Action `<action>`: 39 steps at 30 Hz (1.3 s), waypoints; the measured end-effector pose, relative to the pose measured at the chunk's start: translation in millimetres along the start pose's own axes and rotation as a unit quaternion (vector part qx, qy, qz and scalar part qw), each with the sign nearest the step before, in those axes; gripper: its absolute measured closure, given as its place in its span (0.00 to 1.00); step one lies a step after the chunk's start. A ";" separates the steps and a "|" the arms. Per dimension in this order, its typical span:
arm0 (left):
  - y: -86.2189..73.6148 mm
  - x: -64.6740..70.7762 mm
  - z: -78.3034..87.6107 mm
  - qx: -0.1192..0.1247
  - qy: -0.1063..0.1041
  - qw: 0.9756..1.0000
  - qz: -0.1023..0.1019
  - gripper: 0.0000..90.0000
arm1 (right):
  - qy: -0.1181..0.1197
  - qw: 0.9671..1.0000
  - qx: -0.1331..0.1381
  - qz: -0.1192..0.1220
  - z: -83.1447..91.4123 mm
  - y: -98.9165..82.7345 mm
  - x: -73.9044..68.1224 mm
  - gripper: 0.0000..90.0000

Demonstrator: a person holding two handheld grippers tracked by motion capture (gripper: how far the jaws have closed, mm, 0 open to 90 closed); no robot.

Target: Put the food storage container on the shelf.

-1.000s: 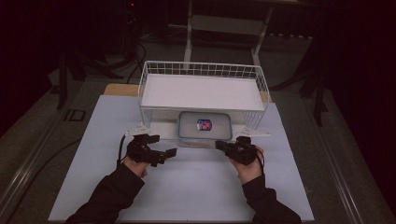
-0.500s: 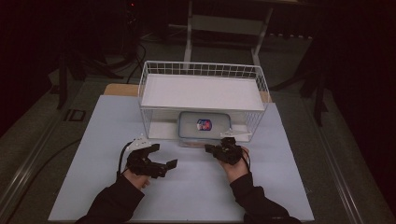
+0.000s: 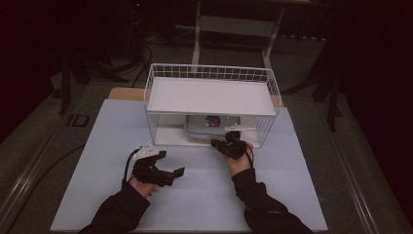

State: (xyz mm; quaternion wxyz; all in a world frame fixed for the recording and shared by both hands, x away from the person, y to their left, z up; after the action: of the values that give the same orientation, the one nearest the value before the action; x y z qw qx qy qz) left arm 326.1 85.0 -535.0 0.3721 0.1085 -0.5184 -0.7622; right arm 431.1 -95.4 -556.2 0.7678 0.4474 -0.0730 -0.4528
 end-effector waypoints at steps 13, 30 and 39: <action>-2.1 2.7 0.4 0.001 -0.004 1.000 -0.008 0.00 | -0.014 1.000 0.018 -0.019 -10.8 14.4 14.0 1.00; 2.6 6.7 8.7 0.015 -0.008 1.000 -0.018 0.00 | 0.063 0.997 0.037 0.001 32.5 -5.1 -16.3 0.27; 1.5 14.7 15.1 0.023 -0.024 0.999 -0.033 0.00 | 0.065 0.995 0.057 0.044 70.5 -25.9 -22.5 0.20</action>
State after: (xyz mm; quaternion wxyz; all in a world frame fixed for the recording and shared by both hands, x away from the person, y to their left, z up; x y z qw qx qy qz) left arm 308.2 85.5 -523.9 0.3318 0.1155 -0.5408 -0.7642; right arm 365.3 -127.0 -527.6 0.7633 0.5151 -0.0680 -0.3840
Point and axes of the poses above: each handheld gripper's, and its own axes: z roughly backward along the jaws, y roughly out of its top, x roughly to its right, the point moved 8 cm from there along -z, roughly forward along the jaws, and after that the axes turned 3 degrees about -z, right-handed, at the moved point
